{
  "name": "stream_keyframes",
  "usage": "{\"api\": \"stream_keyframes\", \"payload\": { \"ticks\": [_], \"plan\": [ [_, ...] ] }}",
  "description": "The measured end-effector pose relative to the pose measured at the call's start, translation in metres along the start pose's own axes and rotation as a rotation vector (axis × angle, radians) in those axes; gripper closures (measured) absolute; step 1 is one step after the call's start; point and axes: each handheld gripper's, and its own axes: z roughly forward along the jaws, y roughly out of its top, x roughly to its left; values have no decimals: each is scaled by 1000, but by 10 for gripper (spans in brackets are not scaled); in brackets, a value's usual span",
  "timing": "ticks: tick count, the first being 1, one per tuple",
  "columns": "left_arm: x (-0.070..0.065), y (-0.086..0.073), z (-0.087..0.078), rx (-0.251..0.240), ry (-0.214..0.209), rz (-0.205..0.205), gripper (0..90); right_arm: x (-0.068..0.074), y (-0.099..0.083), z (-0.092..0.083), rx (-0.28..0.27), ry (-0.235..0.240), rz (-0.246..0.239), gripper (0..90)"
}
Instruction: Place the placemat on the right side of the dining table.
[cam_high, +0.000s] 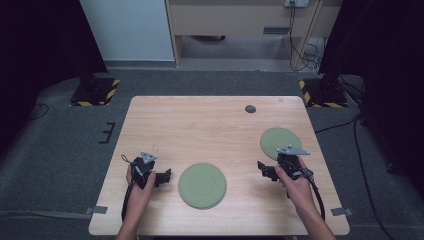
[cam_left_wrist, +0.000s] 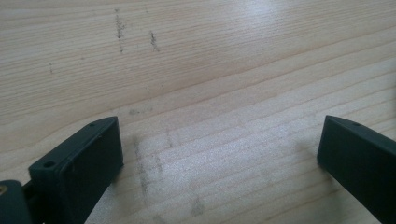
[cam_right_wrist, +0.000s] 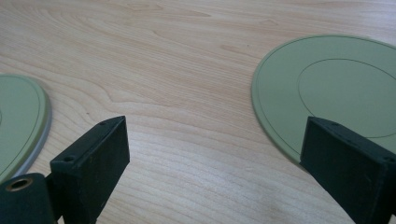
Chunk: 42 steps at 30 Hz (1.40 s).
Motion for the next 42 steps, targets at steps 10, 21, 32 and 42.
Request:
{"api": "stream_keyframes", "payload": {
  "ticks": [10, 21, 32, 42],
  "plan": [
    [1, 0, 0, 0, -4, 5, 0, 10, -2, 5, 15, 11, -18, 82],
    [1, 0, 0, 0, -4, 5, 0, 22, -7, 12, 43, 26, -45, 82],
    [1, 0, 0, 0, -5, 5, 0, 33, -13, 20, 70, 44, -56, 81],
    [1, 0, 0, 0, -7, 6, 0, 42, -19, 26, 92, 50, -56, 85]
  ]
}}
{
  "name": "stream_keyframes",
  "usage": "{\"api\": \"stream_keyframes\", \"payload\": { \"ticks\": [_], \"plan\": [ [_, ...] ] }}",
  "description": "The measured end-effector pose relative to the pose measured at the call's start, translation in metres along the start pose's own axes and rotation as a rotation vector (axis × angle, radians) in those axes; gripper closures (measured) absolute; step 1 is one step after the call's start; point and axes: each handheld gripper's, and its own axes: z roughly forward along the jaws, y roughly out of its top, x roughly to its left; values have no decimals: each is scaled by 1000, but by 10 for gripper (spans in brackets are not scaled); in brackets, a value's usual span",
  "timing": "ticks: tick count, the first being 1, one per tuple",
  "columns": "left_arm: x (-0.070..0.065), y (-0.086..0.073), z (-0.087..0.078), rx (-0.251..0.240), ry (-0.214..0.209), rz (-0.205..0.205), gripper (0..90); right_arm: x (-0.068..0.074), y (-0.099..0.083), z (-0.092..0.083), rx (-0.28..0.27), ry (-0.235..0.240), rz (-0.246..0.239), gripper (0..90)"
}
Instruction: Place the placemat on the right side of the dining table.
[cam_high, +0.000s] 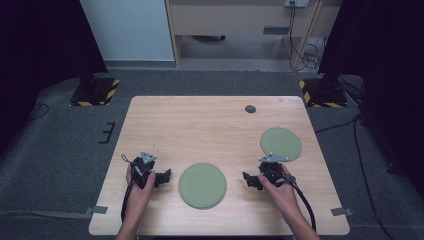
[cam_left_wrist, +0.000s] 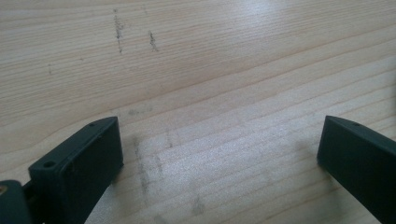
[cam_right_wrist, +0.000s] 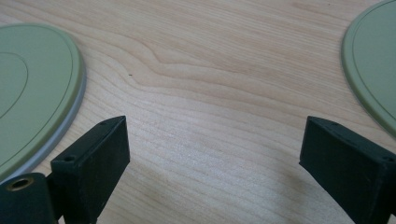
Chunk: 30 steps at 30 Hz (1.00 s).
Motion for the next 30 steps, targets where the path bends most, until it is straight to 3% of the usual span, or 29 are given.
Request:
{"api": "stream_keyframes", "payload": {
  "ticks": [16, 20, 24, 26, 30],
  "plan": [
    [1, 0, 0, 0, -3, 3, 0, 12, -1, 12, 5, 16, 12, 86],
    [1, 0, 0, 0, -4, 3, 0, 14, -3, 19, -1, -1, 13, 80],
    [1, 0, 0, 0, -5, 4, 0, 20, -1, 23, 7, -39, -21, 71],
    [1, 0, 0, 0, -6, 5, 0, 25, 0, 26, 32, -60, -73, 40],
    [1, 0, 0, 0, -6, 5, 0, 28, -1, 28, 44, -74, -52, 4]
  ]
}}
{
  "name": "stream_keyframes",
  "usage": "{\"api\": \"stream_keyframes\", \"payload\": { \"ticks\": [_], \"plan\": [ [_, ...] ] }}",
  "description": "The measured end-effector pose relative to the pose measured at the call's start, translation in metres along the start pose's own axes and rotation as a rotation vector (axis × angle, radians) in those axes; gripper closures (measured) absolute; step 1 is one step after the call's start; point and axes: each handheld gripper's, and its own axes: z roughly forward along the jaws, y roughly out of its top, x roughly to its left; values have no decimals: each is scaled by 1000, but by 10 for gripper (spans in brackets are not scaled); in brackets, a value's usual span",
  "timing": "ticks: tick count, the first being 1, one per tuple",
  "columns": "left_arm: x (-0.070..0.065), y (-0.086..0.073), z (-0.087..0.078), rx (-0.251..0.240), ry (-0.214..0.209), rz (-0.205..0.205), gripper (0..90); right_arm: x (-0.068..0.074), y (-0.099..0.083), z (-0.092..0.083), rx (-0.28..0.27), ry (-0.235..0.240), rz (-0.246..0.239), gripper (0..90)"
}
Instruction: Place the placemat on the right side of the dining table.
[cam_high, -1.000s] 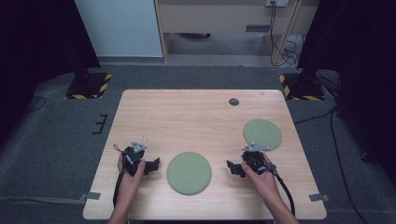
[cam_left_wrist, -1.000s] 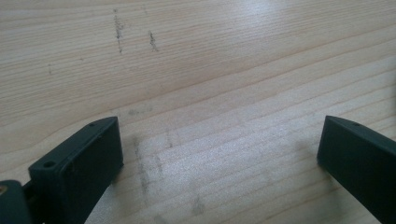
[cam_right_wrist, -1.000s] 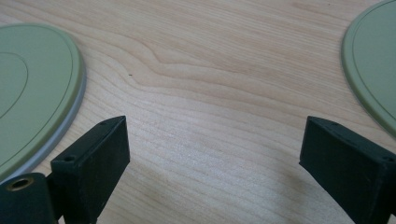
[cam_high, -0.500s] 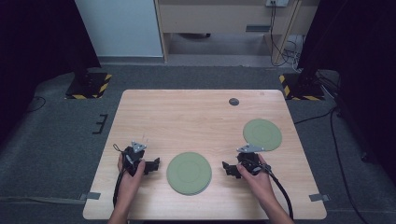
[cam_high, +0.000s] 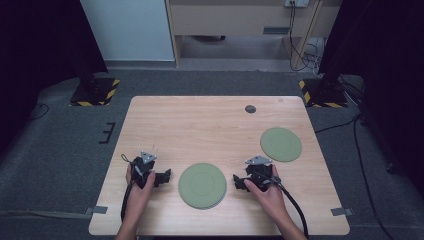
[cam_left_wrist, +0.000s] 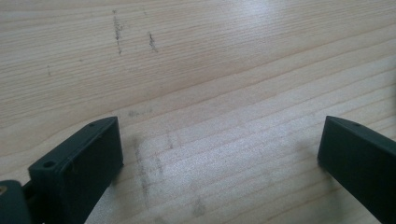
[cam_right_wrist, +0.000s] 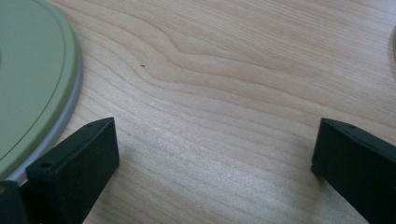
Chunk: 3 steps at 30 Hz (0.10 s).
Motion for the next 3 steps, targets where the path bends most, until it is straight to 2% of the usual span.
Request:
{"api": "stream_keyframes", "payload": {
  "ticks": [3],
  "plan": [
    [0, 0, 0, 0, -1, 2, 0, 0, 0, 0, 0, 0, 1, 4]
  ]
}}
